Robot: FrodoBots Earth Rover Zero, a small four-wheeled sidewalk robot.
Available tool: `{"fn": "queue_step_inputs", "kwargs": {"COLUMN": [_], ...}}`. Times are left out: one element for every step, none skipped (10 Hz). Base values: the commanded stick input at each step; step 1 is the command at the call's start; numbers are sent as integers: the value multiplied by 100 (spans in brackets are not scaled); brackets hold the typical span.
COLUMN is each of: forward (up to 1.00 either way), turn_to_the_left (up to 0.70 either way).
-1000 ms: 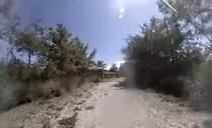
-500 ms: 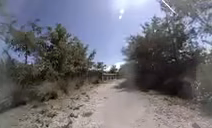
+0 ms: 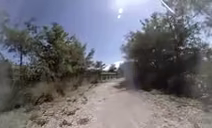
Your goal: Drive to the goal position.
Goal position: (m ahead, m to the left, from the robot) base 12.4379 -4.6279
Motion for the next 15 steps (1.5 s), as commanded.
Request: {"fn": "queue_step_inputs", "kwargs": {"forward": [45,45,45,45,45,45,45,45,45,45,45,45,45,45,45], "turn_to_the_left": [0,0,0,0,0,0,0,0,0,0,0,0,0,0,0]}}
